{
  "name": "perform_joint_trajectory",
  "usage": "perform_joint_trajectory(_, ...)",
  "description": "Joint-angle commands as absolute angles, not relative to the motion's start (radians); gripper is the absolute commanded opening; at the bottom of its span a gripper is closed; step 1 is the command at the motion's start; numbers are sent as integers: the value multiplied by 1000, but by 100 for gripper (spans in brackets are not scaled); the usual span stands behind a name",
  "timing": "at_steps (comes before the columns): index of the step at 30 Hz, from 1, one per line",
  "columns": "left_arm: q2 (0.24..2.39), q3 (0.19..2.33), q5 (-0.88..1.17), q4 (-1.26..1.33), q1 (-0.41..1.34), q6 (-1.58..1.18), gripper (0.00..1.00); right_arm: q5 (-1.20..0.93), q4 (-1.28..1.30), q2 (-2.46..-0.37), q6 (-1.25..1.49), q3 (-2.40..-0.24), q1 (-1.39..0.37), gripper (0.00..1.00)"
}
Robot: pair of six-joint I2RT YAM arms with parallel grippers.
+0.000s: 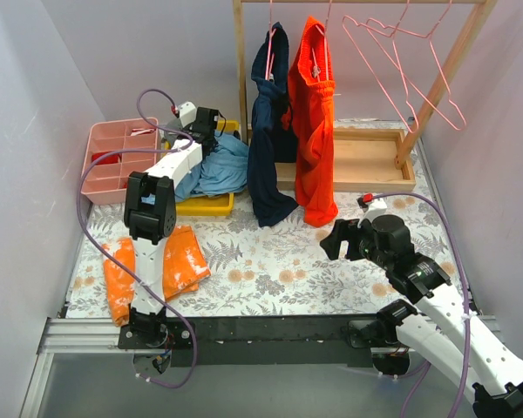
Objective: Place the shorts on the hanger
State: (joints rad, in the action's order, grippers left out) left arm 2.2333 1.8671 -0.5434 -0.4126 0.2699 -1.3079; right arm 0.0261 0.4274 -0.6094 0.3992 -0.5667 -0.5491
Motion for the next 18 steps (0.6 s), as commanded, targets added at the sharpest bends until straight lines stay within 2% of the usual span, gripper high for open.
perform_joint_trajectory(1, 2004, 1816, -609, -377, 262, -1261, 0, 23, 428, -592, 391, -597, -543, 94)
perform_joint_trajectory(9, 1692, 1740, -545, -380, 261, -1195, 0, 12, 400, -586, 397, -583, -543, 94)
perform_joint_trajectory(13, 1539, 1689, -439, -356, 261, -1167, 0, 11, 393, -586, 393, -600, -543, 94)
perform_joint_trajectory(18, 1373, 1735, -273, -337, 262, -1126, 0, 6, 402, -603, 380, -629, -545, 94)
